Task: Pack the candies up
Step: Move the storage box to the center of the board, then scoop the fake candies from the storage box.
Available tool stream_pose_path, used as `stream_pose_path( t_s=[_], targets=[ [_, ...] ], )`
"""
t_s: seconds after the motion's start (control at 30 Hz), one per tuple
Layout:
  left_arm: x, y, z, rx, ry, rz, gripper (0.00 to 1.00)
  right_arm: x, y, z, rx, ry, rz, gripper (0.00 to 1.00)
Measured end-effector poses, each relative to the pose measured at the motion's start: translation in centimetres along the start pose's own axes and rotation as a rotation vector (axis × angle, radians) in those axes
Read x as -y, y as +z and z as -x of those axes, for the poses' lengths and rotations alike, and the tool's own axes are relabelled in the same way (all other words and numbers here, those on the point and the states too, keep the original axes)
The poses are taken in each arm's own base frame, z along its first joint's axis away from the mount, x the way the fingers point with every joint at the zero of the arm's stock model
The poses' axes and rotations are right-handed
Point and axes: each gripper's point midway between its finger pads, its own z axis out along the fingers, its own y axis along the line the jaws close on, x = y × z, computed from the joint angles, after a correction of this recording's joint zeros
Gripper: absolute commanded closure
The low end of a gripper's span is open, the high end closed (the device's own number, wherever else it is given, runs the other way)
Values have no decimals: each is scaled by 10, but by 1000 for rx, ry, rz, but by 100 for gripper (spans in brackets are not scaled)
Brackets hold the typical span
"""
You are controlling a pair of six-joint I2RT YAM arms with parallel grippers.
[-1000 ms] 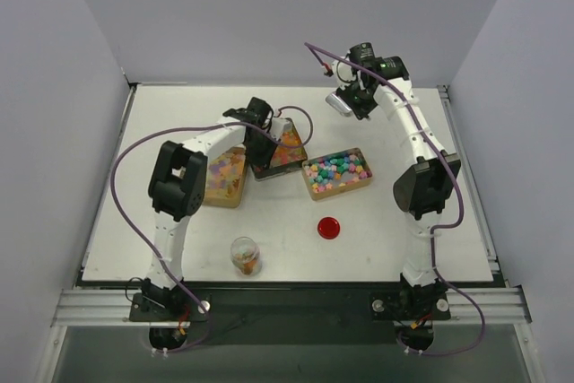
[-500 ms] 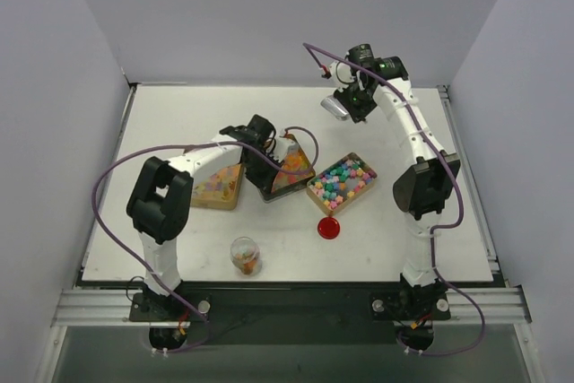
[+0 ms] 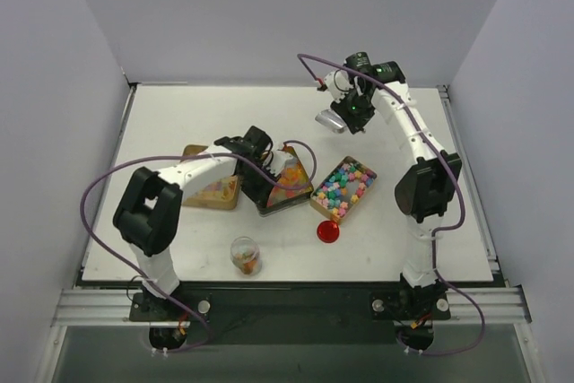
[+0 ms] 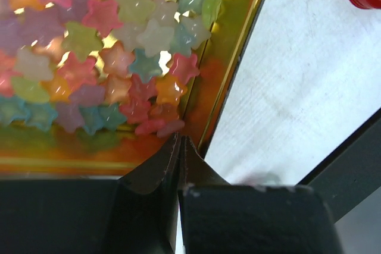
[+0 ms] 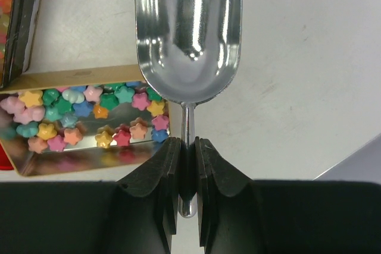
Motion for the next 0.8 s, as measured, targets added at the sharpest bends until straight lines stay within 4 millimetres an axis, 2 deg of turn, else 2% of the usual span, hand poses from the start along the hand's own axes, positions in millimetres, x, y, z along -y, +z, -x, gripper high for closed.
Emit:
stream_pose_path(
  t_s=[0.07, 0.13, 0.23, 0.27, 0.37, 0.4, 0.5, 0.63, 0.7, 0.8],
  targets=[
    [0, -14, -3, 28, 1, 9, 92, -6, -2, -5, -5, -27, 28, 100],
    [-3, -33, 5, 92, 6, 28, 89, -12, -8, -8, 0, -65, 51, 100],
    [-12, -66, 26, 228, 18, 73, 71, -15, -19, -4, 33, -141, 64, 100],
    [-16, -75, 32, 265, 21, 87, 60, -16, -24, -1, 47, -174, 64, 100],
    [-32, -107, 46, 399, -18, 140, 45, -25, -38, 8, 81, -332, 59, 100],
    [-40, -116, 46, 437, -51, 157, 44, -31, -40, 10, 87, -395, 60, 100],
    [-67, -140, 34, 519, -205, 206, 44, -62, -46, 16, 77, -655, 89, 100],
    [-95, -153, 12, 553, -391, 233, 45, -88, -44, 24, 31, -937, 113, 100],
    [-103, -153, -2, 560, -487, 225, 45, -91, -44, 29, -2, -1056, 112, 100],
    [-115, -153, -26, 580, -612, 227, 45, -83, -41, 40, -60, -1211, 78, 100]
  ],
)
